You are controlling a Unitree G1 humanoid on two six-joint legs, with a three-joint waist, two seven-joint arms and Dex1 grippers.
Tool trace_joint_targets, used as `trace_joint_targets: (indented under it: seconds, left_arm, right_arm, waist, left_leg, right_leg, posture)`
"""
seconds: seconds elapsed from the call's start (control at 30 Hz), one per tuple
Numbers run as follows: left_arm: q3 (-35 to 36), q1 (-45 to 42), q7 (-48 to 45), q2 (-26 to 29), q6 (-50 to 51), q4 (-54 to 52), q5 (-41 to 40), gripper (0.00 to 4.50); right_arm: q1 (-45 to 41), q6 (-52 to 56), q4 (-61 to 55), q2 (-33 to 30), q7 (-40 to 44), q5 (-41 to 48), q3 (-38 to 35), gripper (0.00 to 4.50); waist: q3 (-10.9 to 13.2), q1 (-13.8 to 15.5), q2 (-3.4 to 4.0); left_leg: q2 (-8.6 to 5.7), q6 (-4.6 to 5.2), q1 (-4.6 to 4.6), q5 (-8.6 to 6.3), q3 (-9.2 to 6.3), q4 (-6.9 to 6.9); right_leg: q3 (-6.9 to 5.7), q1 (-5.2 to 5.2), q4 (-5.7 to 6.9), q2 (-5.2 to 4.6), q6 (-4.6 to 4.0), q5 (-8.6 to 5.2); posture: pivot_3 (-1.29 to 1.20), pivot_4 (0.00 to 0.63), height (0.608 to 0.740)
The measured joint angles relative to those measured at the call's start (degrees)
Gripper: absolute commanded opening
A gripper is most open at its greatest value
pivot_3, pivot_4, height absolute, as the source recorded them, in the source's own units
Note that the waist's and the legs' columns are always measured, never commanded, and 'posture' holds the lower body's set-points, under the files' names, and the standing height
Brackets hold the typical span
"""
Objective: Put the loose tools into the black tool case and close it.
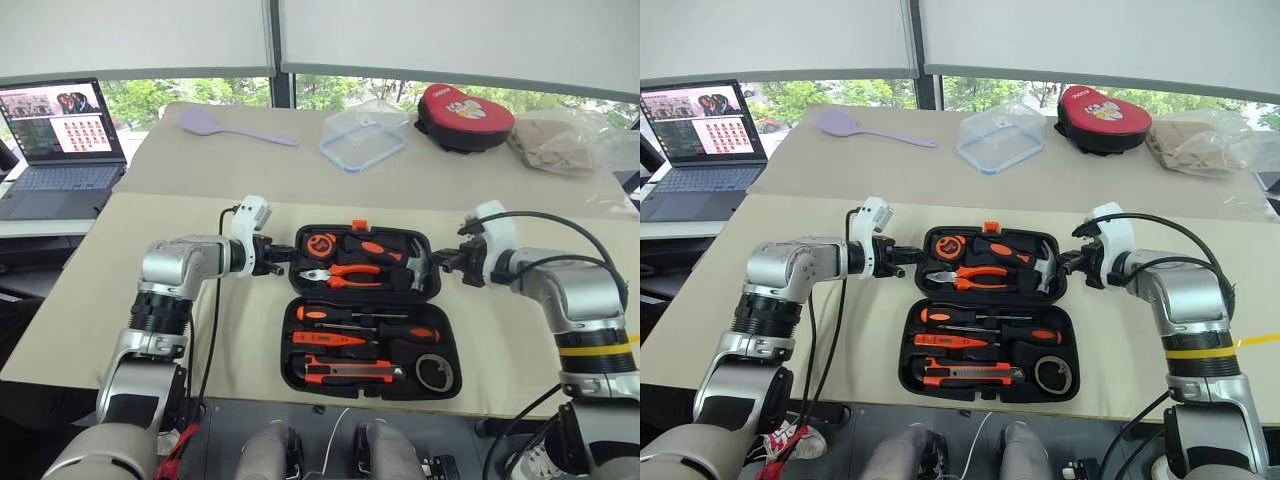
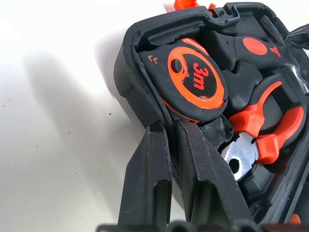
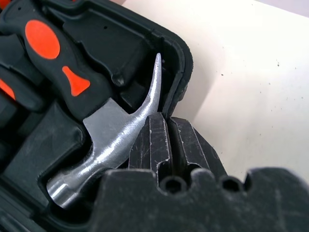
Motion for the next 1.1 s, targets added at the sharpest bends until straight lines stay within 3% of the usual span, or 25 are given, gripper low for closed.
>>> trace_joint_targets:
  seconds: [0.27, 0.4, 0.6, 0.8, 1.1]
  left_arm:
    - [3.0, -2.3, 3.6, -3.3, -10.0, 5.1, 2.6, 0.01]
    - [3.9, -5.2, 4.9, -4.7, -18.2, 9.2, 4.7, 0.01]
    - [4.3, -5.6, 4.3, -5.3, -27.1, 10.8, 6.6, 0.01]
    - [4.1, 1.0, 0.5, -3.8, -34.3, 3.7, 6.7, 0.01]
    - [4.6, 11.3, 0.2, -3.2, -36.3, -10.1, 6.5, 0.01]
  right_arm:
    - [-7.0, 0.0, 5.5, 4.2, -4.9, -1.3, -1.4, 0.0]
    - [-10.9, -5.6, 10.3, 6.1, -6.4, -2.9, -2.3, 0.0]
    - [-12.8, -14.9, 13.5, 7.5, -7.0, -4.9, -3.0, 0.0]
    - [-5.5, -24.7, 7.1, 7.4, -5.5, -6.1, -4.0, 0.0]
    - [6.6, -27.5, -5.9, 8.0, -4.7, -4.1, -8.1, 0.0]
  waist:
    - [0.0, -0.6, -0.01]
    - [0.0, -0.8, -0.02]
    - [0.0, -1.0, -0.01]
    - [0.0, -0.9, 0.0]
    - [0.0, -0.7, 0.0]
  left_leg:
    - [0.0, -0.1, -0.18, 0.14, 0.01, -0.01]
    - [-0.06, -0.1, -0.74, 0.25, 0.15, -0.03]
    - [-0.06, -0.11, -0.89, 0.27, 0.18, -0.25]
    - [-0.07, -0.11, -0.9, 0.27, 0.16, -0.37]
    - [-0.04, -0.11, -0.72, 0.27, 0.12, -0.32]
  right_leg:
    - [0.01, -0.25, 0.09, 0.0, -0.14, 0.11]
    - [0.02, -0.9, 0.27, 0.05, -0.15, 0.13]
    - [-0.05, -1.01, 0.2, 0.22, -0.13, 0.12]
    - [-0.08, -0.97, 0.0, 0.22, -0.06, 0.08]
    - [-0.04, -0.8, -0.03, 0.22, -0.05, 0.07]
  posture:
    - [0.0, 0.15, 0.731]
    - [0.0, 0.15, 0.731]
    - [0.0, 0.15, 0.731]
    - [0.0, 0.15, 0.731]
    - [0.0, 0.15, 0.731]
